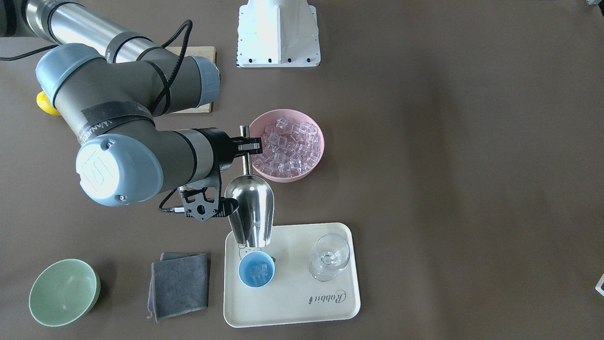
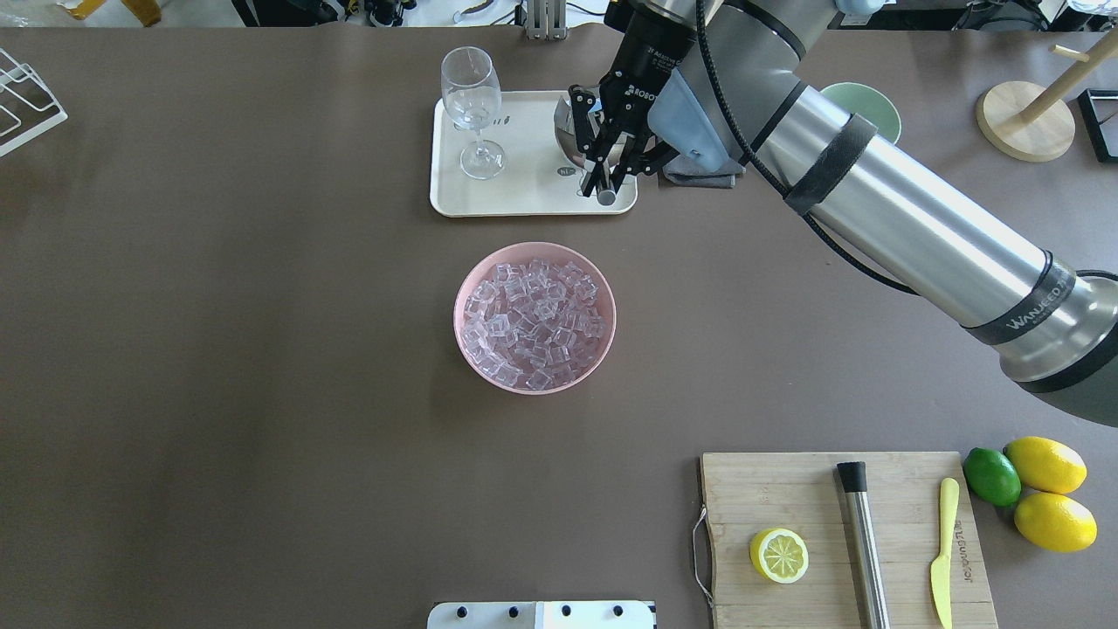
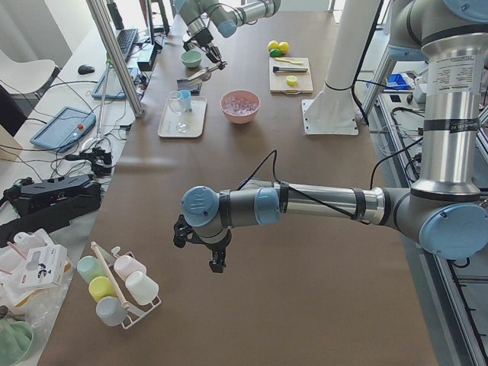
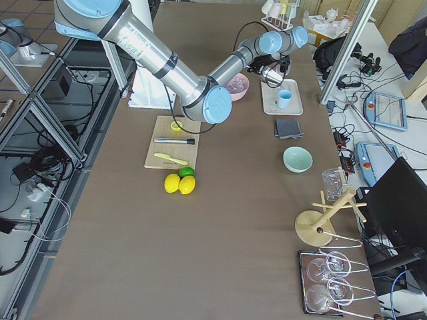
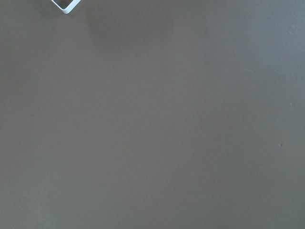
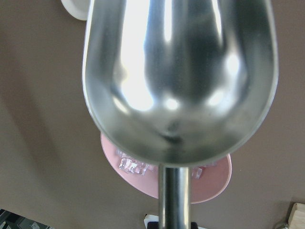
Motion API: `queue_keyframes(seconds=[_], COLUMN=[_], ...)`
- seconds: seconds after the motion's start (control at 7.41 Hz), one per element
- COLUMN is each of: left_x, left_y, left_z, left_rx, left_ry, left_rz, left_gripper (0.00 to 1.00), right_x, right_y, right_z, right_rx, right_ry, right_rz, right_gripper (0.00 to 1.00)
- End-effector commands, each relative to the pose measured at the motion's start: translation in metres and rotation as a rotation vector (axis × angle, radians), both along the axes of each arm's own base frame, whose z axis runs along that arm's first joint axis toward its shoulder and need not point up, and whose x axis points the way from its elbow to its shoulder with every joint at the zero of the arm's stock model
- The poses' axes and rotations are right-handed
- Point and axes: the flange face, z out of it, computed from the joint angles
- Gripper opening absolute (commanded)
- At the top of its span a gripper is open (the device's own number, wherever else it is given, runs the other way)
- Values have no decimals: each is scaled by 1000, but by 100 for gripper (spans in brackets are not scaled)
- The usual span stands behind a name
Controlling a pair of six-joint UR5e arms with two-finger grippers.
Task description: Put ice in cup with scoop
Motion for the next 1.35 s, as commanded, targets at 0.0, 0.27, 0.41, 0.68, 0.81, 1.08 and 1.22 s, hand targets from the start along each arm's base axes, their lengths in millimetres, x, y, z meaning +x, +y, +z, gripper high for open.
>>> queue_keyframes(seconds=[0.0, 0.27, 0.41, 0.68, 0.81, 1.08, 1.22], left_x=[-1, -2, -3, -13, -13, -13, -11], left_y=[2, 2, 2, 11, 11, 11, 11], left_z=[1, 2, 2, 8, 8, 10, 12], left_rx=[-3, -5, -5, -18, -18, -21, -26], left_ry=[-1, -1, 1, 2, 2, 2, 2], left_rz=[-2, -4, -7, -30, -30, -29, -26], left_gripper=[98, 98, 98, 98, 98, 98, 98], right_x=[1, 1, 3, 50, 82, 108, 115], right_y=[0, 1, 4, 66, 105, 162, 184], right_z=[0, 0, 0, 30, 54, 108, 132], right_rx=[1, 2, 9, 110, 174, 261, 283], right_ry=[-1, -2, 0, -27, 0, 107, 136], right_rz=[1, 0, 1, 12, 33, 43, 29], right_gripper=[0, 0, 0, 0, 0, 0, 0])
